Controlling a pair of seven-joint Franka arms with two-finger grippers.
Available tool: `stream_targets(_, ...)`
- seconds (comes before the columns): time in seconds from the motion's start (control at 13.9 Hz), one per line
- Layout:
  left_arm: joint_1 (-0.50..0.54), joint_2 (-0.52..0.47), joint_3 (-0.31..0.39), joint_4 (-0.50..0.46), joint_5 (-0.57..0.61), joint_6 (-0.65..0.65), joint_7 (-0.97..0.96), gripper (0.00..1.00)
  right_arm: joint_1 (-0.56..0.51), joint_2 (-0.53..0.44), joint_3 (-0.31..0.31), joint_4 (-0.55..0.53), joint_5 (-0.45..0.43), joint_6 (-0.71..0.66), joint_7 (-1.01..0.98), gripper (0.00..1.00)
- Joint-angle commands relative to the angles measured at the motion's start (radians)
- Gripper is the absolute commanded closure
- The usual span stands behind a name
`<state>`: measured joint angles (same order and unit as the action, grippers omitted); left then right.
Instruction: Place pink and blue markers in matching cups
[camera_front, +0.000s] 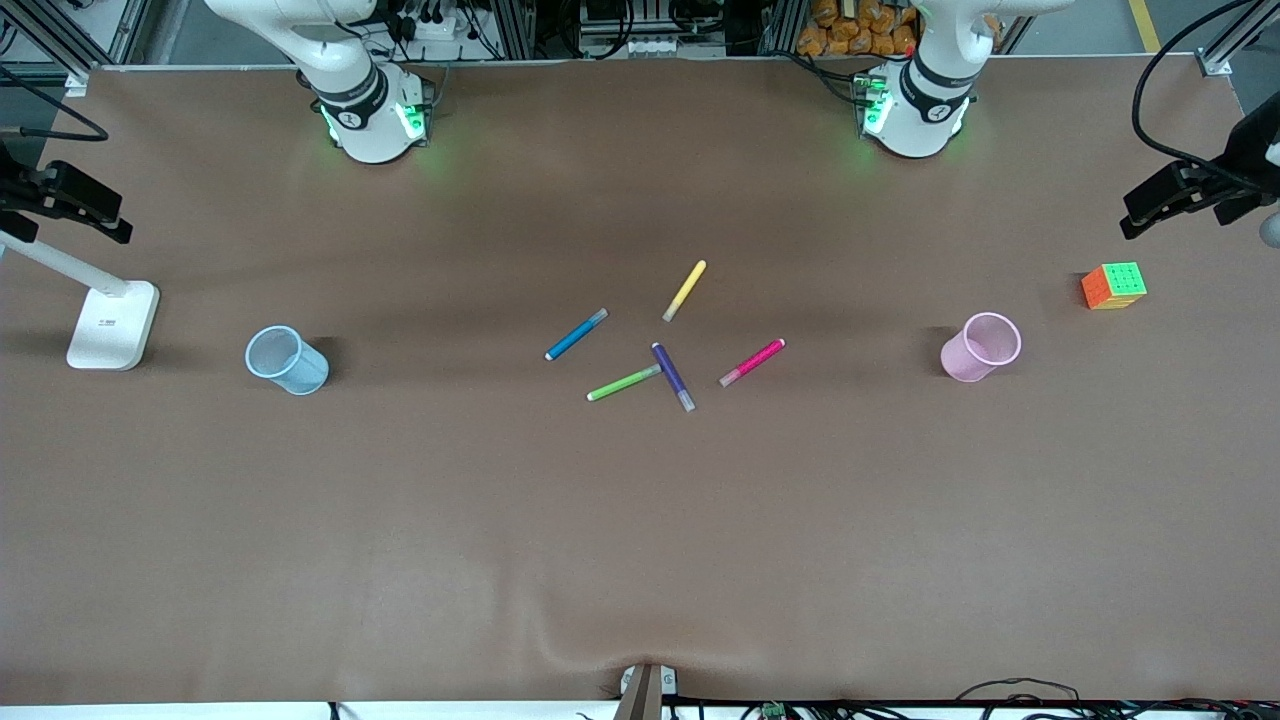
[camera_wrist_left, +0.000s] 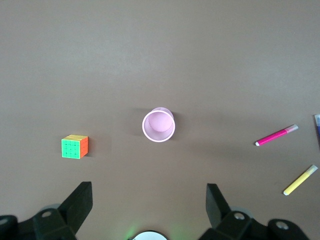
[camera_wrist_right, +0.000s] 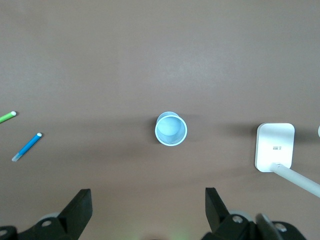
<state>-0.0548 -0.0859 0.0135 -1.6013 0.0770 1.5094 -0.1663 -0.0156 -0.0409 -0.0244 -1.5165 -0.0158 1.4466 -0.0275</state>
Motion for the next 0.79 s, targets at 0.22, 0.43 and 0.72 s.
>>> stream_targets(0.22, -0.002, 0.011, -0.003, 0.035, 0.007, -0.025, -0.01, 0.0, -0.004, 0.006, 0.003, 0.009, -0.004, -0.011, -0.006, 0.0)
stream_targets(0.43, -0.004, 0.021, -0.006, 0.047, -0.011, -0.044, -0.01, 0.0, -0.004, 0.004, 0.003, 0.009, -0.004, -0.011, -0.006, 0.0)
stream_targets(0.72, -0.008, 0.02, -0.015, 0.041, -0.014, -0.08, -0.004, 0.0, -0.003, 0.004, 0.003, 0.009, -0.004, -0.011, -0.006, 0.0)
